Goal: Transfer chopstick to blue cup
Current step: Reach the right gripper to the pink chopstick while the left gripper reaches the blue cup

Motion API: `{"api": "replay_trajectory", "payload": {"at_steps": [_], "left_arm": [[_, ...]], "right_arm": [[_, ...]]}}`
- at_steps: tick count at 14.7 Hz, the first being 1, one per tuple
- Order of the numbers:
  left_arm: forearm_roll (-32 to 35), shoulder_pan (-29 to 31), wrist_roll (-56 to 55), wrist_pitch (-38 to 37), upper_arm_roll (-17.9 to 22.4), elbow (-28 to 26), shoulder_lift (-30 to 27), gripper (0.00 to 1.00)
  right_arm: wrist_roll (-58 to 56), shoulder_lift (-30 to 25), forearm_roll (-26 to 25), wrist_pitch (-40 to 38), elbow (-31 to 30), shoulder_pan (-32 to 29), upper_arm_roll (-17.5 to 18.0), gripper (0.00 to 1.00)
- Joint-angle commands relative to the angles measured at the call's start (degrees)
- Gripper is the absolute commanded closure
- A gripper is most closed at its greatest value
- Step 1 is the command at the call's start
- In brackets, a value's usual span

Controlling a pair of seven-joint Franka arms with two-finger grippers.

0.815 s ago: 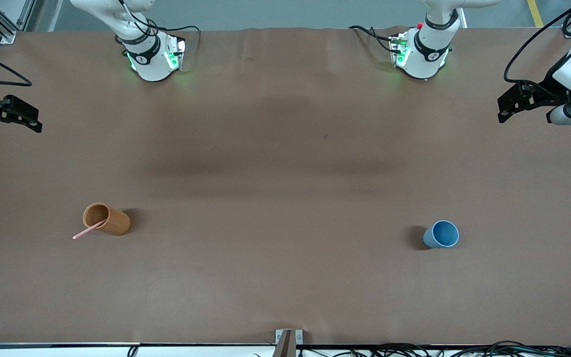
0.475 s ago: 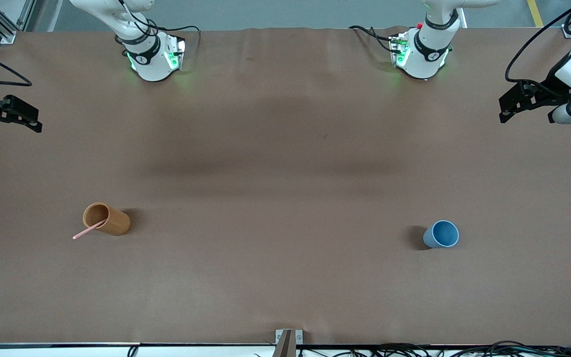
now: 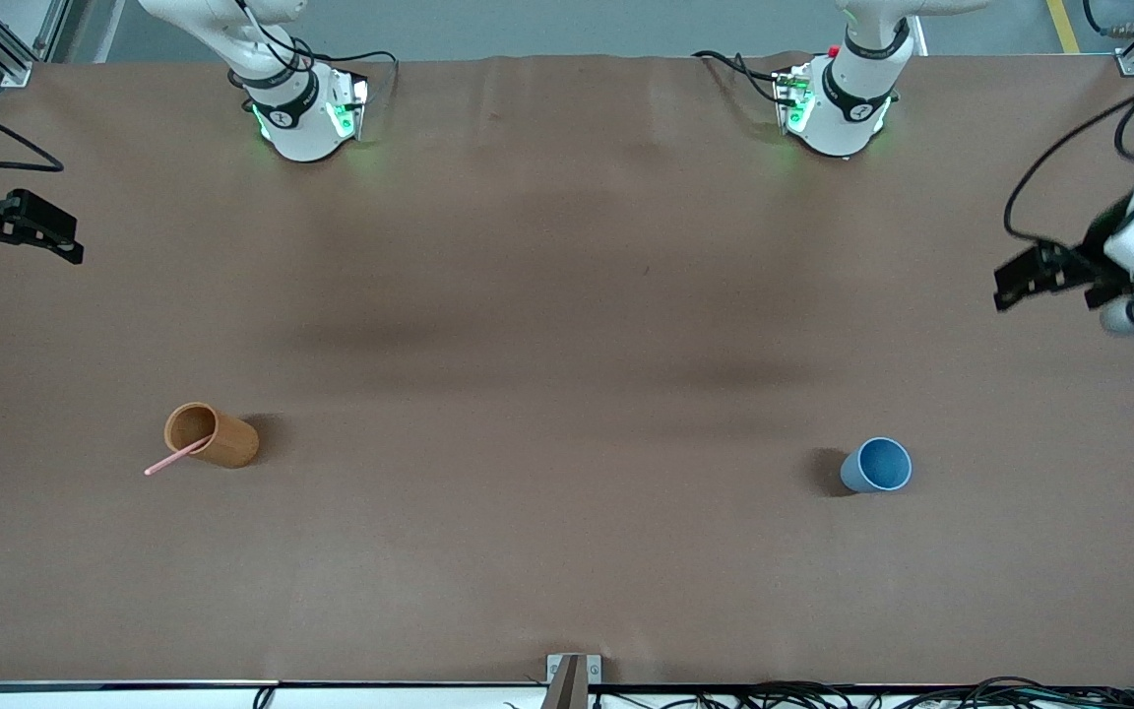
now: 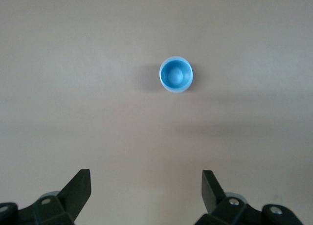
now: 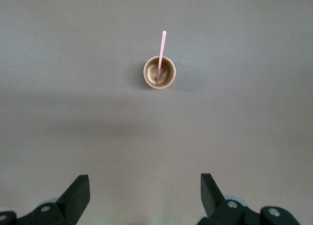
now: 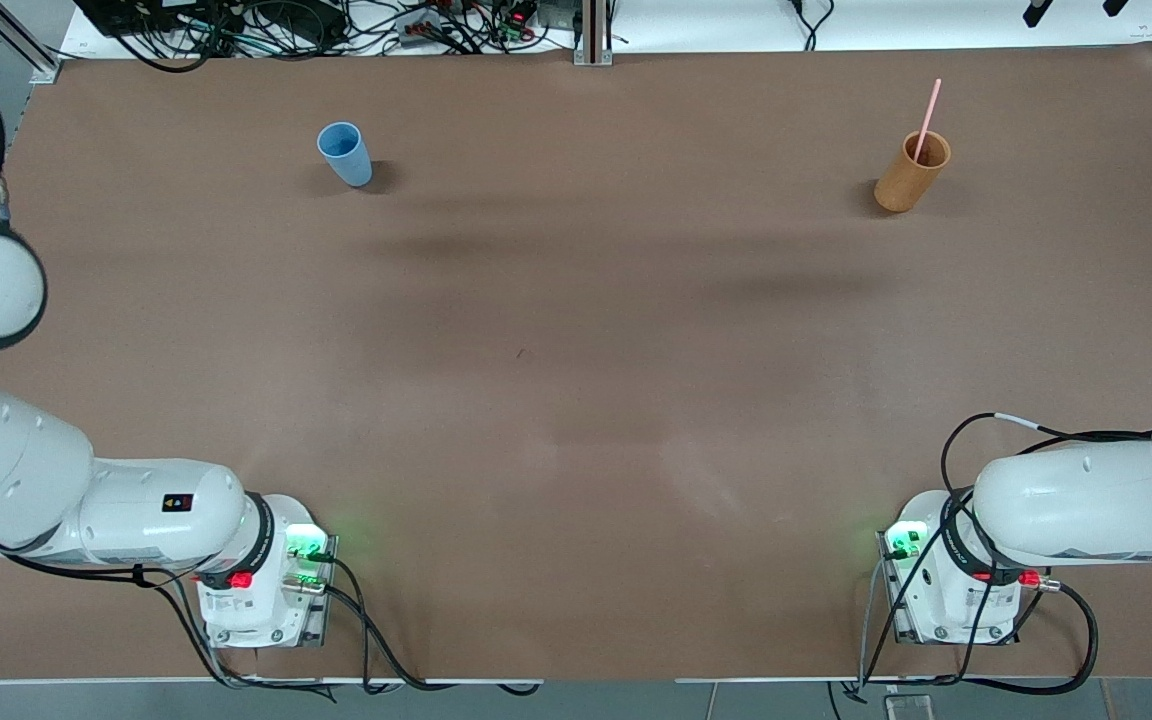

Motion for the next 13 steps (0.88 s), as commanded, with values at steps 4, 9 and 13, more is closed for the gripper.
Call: {"api": "replay_trajectory", "payload": {"at_steps": [4, 9, 13], "left_arm": [[-0.42, 0.75, 1.09, 9.72, 0.06, 2.27, 12.79, 0.0], [-0.5, 0.14, 1.0, 19.04, -0.03, 2.18, 21.32, 0.0], [-0.42, 0.4, 1.09, 22.83, -0.12, 2.18, 25.98, 0.01]], "right_arm": [[-0.74, 1.33, 0.35, 7.64, -3.26, -0.89, 0.22, 0.0], [-0.83, 6.06, 0.26, 18.02, -7.84, -1.59, 0.05, 0.0], [-0.83, 12.48, 0.0, 25.75, -7.14, -2.82, 0.05, 0.0]]}}
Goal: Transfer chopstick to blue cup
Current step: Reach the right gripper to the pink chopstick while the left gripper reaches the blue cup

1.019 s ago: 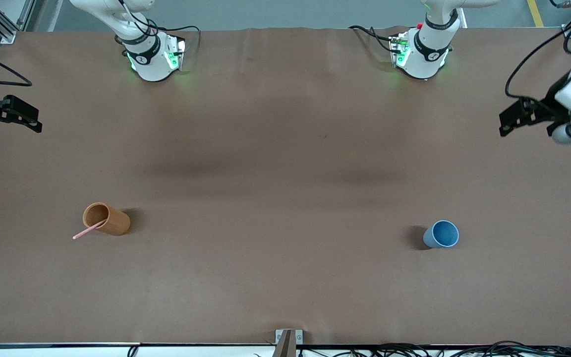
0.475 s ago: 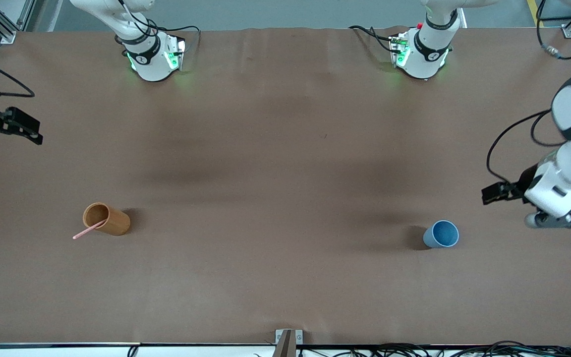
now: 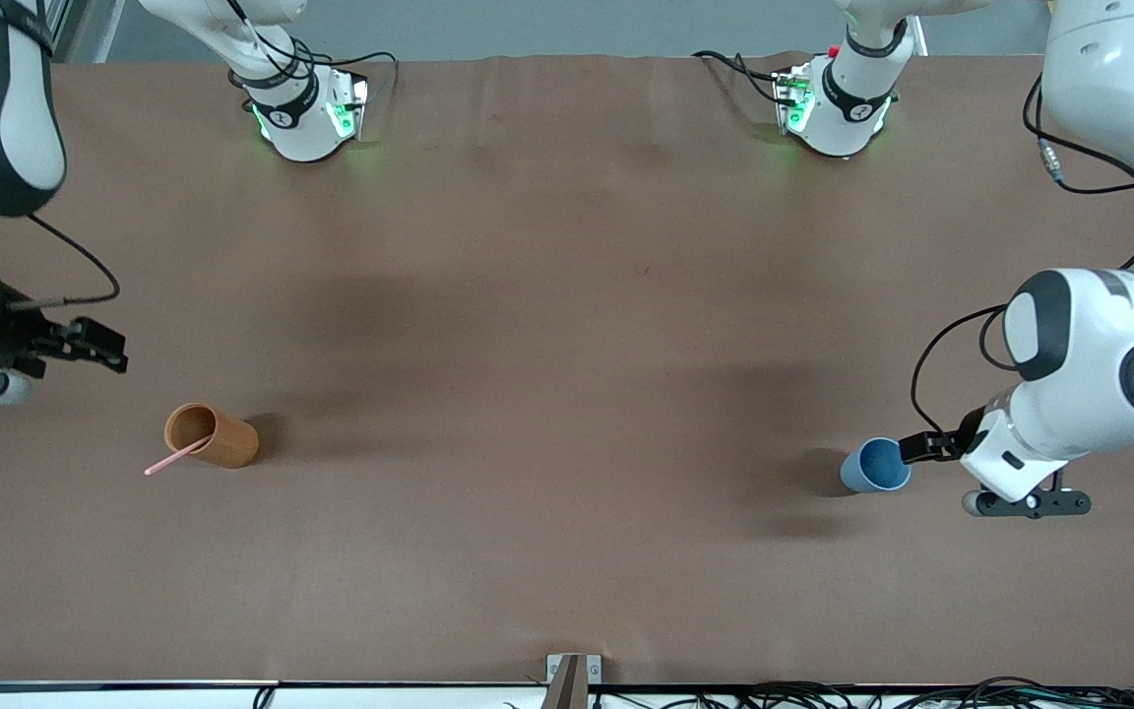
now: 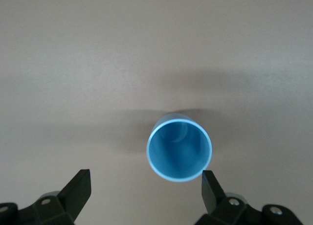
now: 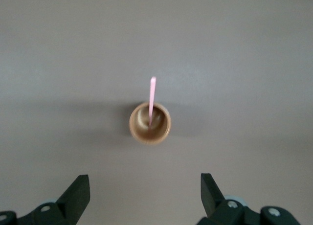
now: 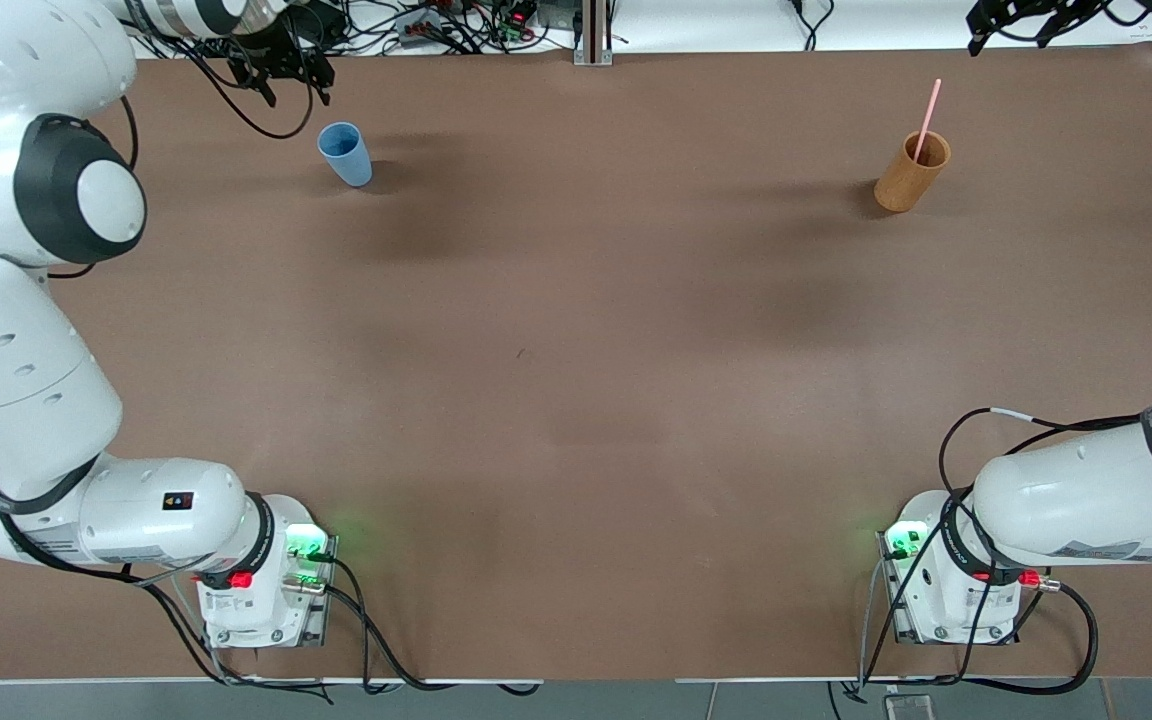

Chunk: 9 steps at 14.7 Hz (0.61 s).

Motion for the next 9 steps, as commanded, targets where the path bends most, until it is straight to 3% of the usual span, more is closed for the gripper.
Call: {"api": "replay_trajectory", "payload": {"at_steps": [1, 4, 6, 9], "left_arm": [[-0.42, -0.05, 1.09, 1.54, 0.09, 1.48, 3.19, 0.04], [-0.33, 0.3, 1.09, 2.08, 0.09, 1.48, 5.22, 0.17], [-0.33, 0.13, 1.09, 2.34, 0.09, 1.14, 6.19, 0.28], [-0.33, 0.04, 1.09, 2.96, 0.09, 1.13, 7.33, 0.54]], "right_arm": [[-0.69, 4.24, 0.0, 4.24, 1.12, -1.2, 0.54, 0.0], [0.01, 9.69, -0.17, 8.64, 3.14, -1.02, 0.54, 0.01], [0.53, 14.52, -0.17, 9.0, 8.13, -1.11, 0.54, 0.02], [2.29, 20.77, -0.17, 8.21, 14.65, -0.85, 0.62, 0.03]]}}
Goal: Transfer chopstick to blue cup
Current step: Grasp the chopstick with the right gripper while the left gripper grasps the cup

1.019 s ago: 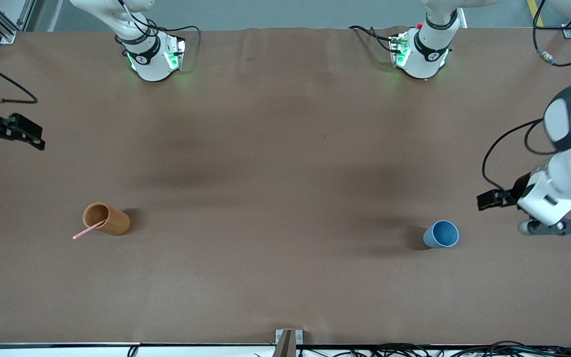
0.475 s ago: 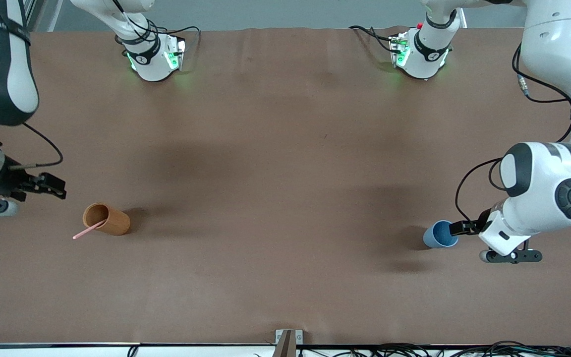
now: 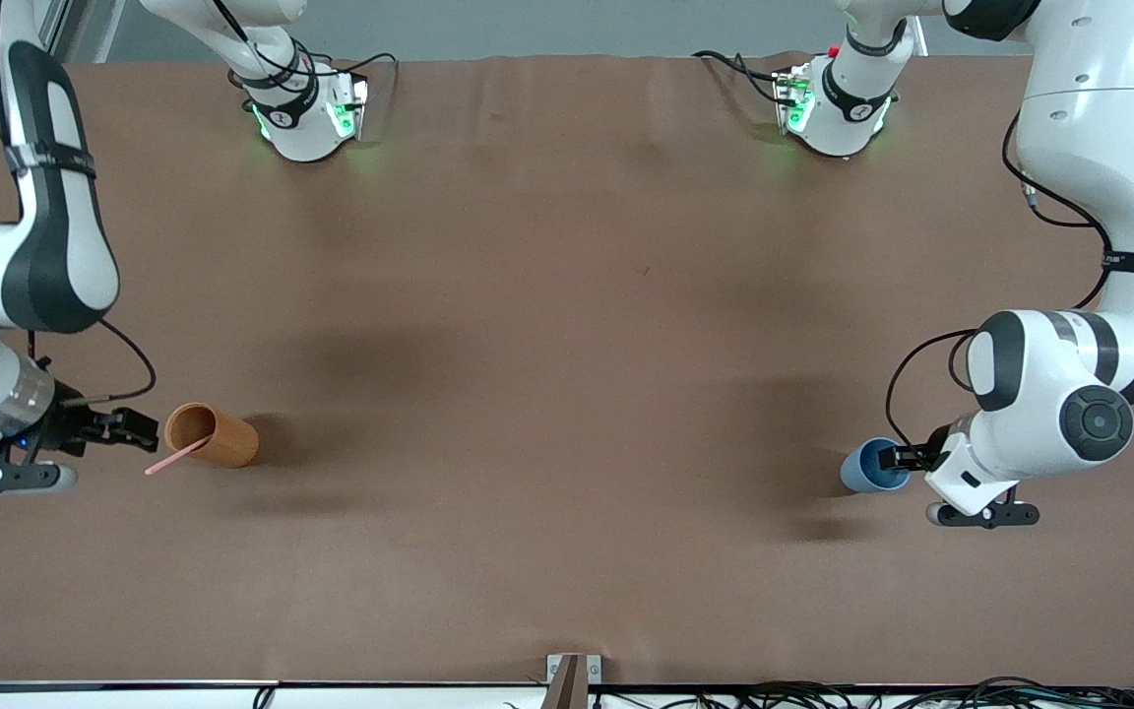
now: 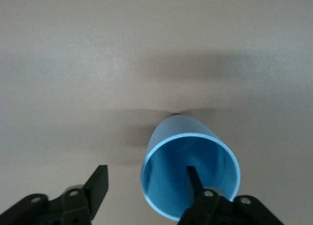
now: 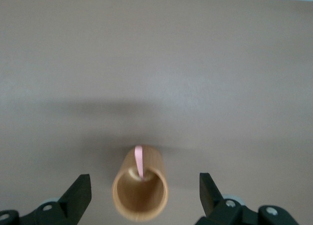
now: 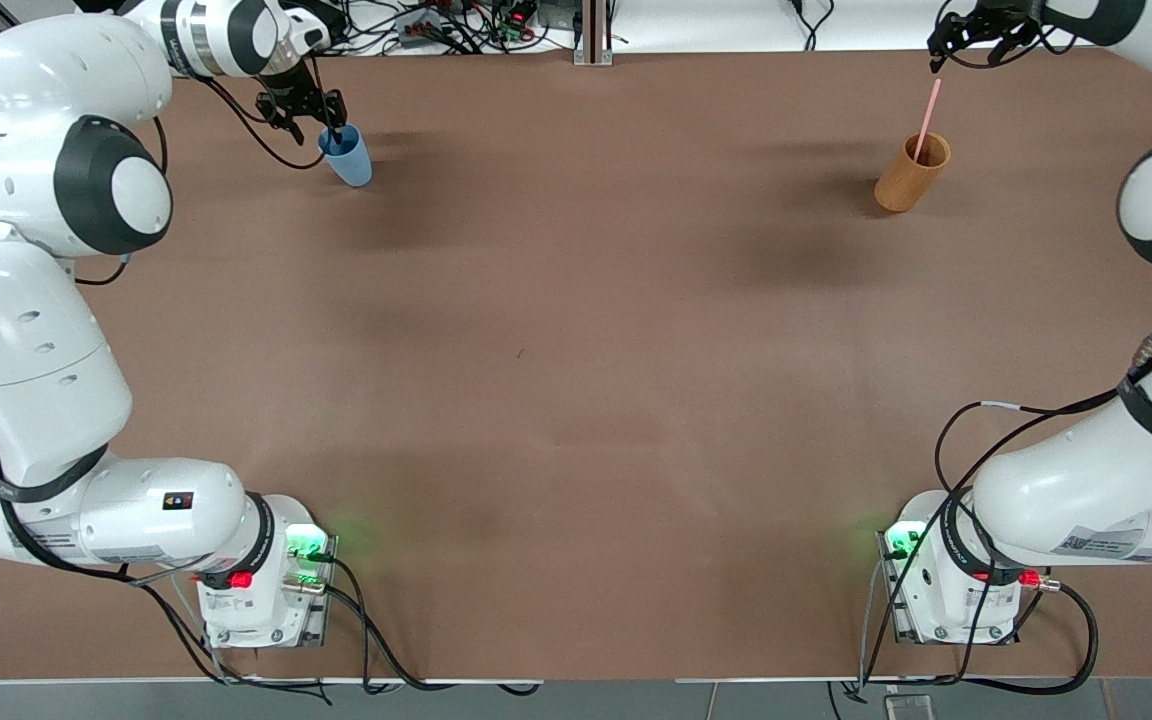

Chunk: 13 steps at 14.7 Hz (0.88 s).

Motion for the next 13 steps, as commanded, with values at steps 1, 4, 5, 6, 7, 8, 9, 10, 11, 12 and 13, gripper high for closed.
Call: {"api": "replay_trajectory", "payload": {"at_steps": [1, 4, 5, 6, 7, 8, 9, 10, 11, 12, 13], "left_arm": [[-0.33, -0.08, 1.08, 0.58, 0.09, 0.9, 1.14, 0.65], [-0.33, -0.16, 1.08, 0.59, 0.0, 0.99, 1.67, 0.91], [-0.33, -0.34, 1.08, 0.5, 0.0, 0.99, 1.23, 0.97], [-0.33, -0.08, 1.17, 0.32, -0.17, 0.99, 0.88, 0.99], [-0.33, -0.25, 1.17, -0.11, -0.35, 0.99, 0.0, 0.99], [-0.42, -0.95, 0.74, -0.38, -1.05, 0.82, -1.66, 1.0], [-0.68, -1.65, -0.31, -0.9, -2.27, 0.81, -2.81, 1.0], [-0.68, -2.27, -0.93, -2.56, -3.42, 0.9, -4.21, 1.0], [-0.68, -2.88, -2.77, -4.49, -4.82, 1.08, -5.01, 1.0], [-0.68, -3.93, -6.18, -5.82, -6.66, 0.99, -5.8, 1.0], [-0.33, -5.16, -10.21, -6.53, -7.98, 0.99, -6.24, 1.0]], "right_arm": [[2.24, 6.68, -0.09, -1.62, 8.0, -0.23, 0.61, 0.03], [4.96, 9.6, 0.0, -6.35, 11.61, -0.14, 0.61, 0.05], [5.84, 9.6, -0.09, -6.62, 11.53, 0.12, 0.61, 0.06], [6.29, 9.6, 0.09, -6.63, 11.44, 0.29, 0.61, 0.08], [6.29, 9.51, 0.26, -6.63, 11.35, 0.12, 0.61, 0.12], [6.38, 9.43, 0.35, -6.8, 11.0, -0.05, 0.61, 0.17], [6.29, 9.34, 0.35, -6.98, 10.39, -0.32, 0.61, 0.19], [6.29, 9.25, 0.44, -7.76, 10.3, -0.41, 0.61, 0.23], [6.55, 9.25, 0.44, -8.99, 10.3, -0.32, 0.61, 0.28], [6.73, 8.99, 0.44, -10.13, 10.3, 0.03, 0.61, 0.32], [6.82, 8.9, 0.44, -10.4, 10.3, 0.12, 0.61, 0.39]]}}
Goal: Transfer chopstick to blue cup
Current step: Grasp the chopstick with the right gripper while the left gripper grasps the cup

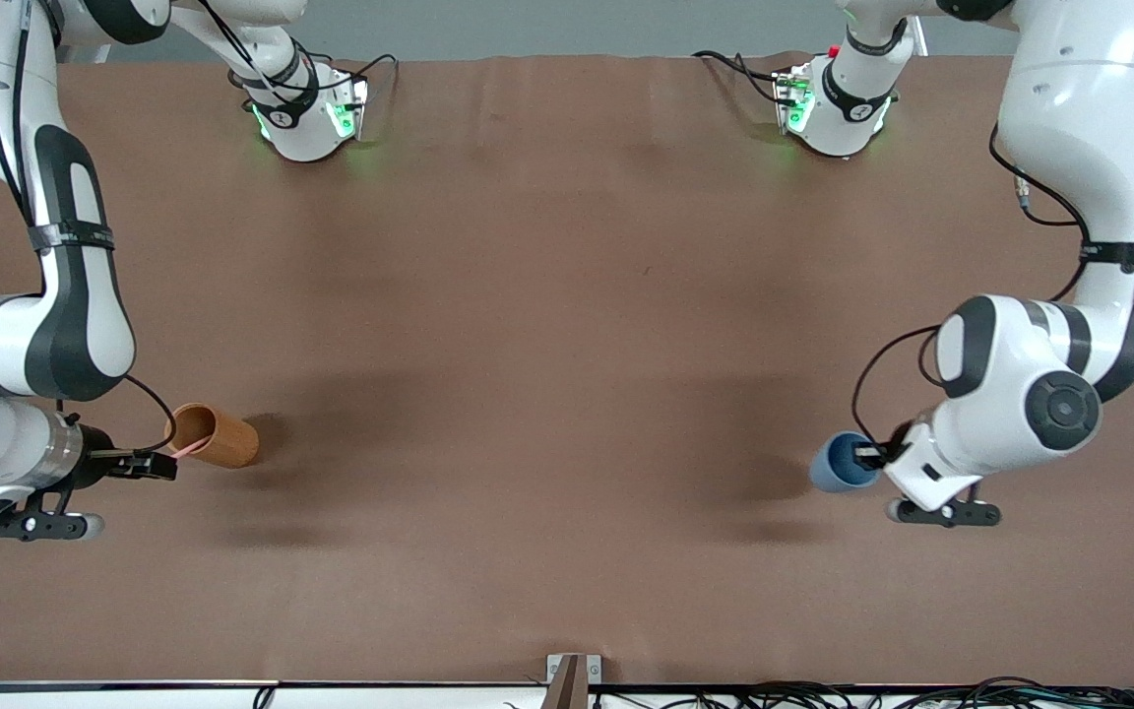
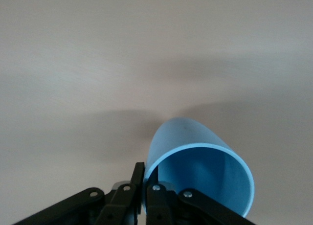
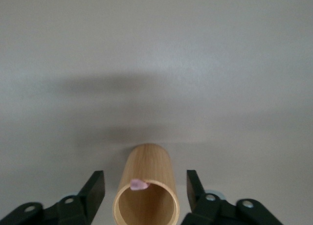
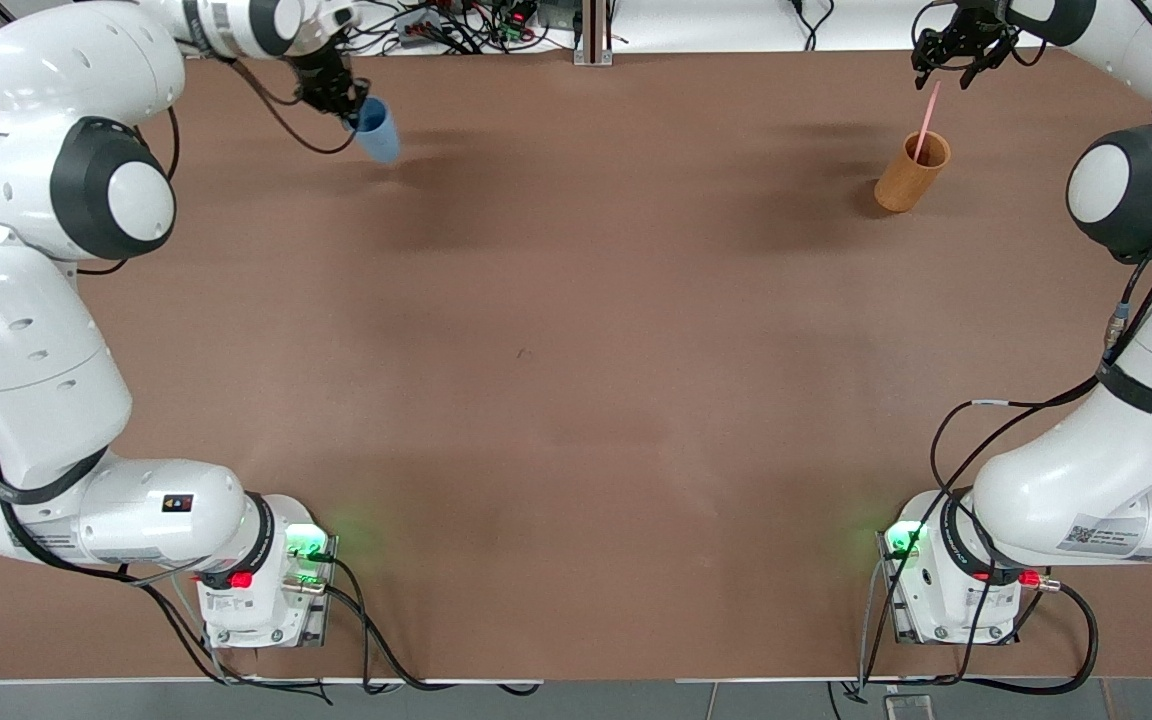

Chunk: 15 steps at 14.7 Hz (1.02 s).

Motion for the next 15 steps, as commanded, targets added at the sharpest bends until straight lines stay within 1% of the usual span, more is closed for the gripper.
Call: {"api": "replay_trajectory", "payload": {"at_steps": [1, 4, 7, 10, 13, 15], "left_arm": [[-0.22, -4.4, -9.74, -3.03, -2.78, -0.85, -2.83, 1.0], [-0.22, -11.86, -21.44, -3.66, -3.31, -0.68, -3.18, 1.0], [-0.05, -19.69, -32.52, -2.96, -3.23, -0.5, -1.87, 1.0], [-0.13, -24.79, -38.77, -0.59, -3.23, -0.41, -0.02, 1.0], [-0.05, -28.93, -45.54, 4.32, -2.88, -0.15, 2.61, 1.0], [-0.05, -30.61, -47.92, 7.05, -2.52, -0.06, 4.28, 1.0]], "right_arm": [[1.24, -0.44, 0.36, -1.48, 0.27, 0.01, 0.36, 0.44], [1.32, -0.52, 0.36, -1.57, 0.19, 0.18, 0.36, 0.6], [1.32, -0.61, 0.36, -1.48, 0.19, 0.18, 0.45, 0.71], [1.32, -0.61, 0.36, -1.39, 0.36, 0.18, 0.45, 0.8], [1.32, -1.66, 0.36, -1.48, 0.27, 0.19, 0.45, 0.95], [1.32, -3.5, 0.36, -1.92, 0.1, 0.1, 0.45, 0.97]]}}
